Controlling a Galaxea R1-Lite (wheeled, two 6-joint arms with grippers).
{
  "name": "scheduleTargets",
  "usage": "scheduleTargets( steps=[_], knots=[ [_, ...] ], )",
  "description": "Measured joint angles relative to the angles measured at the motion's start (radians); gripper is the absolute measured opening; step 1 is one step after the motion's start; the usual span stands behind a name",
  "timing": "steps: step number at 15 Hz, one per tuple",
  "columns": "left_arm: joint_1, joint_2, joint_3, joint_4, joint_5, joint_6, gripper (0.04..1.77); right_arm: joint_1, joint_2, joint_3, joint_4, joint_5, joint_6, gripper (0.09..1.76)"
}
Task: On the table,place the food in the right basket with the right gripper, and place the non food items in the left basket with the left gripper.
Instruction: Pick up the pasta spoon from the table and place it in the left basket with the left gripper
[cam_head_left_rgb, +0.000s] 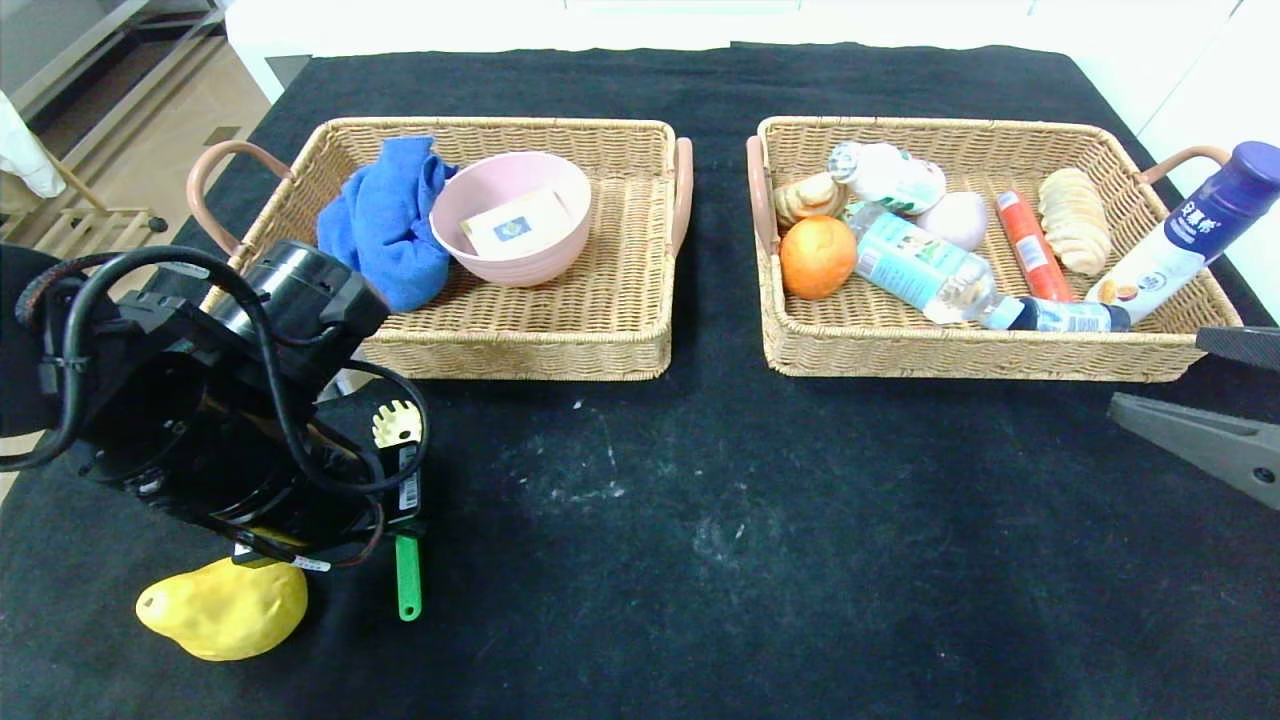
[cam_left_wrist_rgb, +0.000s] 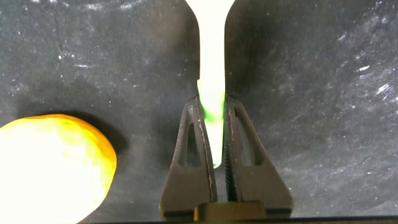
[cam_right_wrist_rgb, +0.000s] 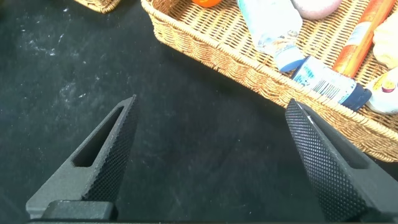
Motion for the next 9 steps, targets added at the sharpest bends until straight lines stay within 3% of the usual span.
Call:
scheduleTargets(
  steps=[9],
  knots=[
    [-0.051, -0.079, 0.054, 0.002, -0.002, 0.004, 0.20, 0.000, 0.000, 0.001, 0.000, 0.000, 0.000, 1.71]
  ],
)
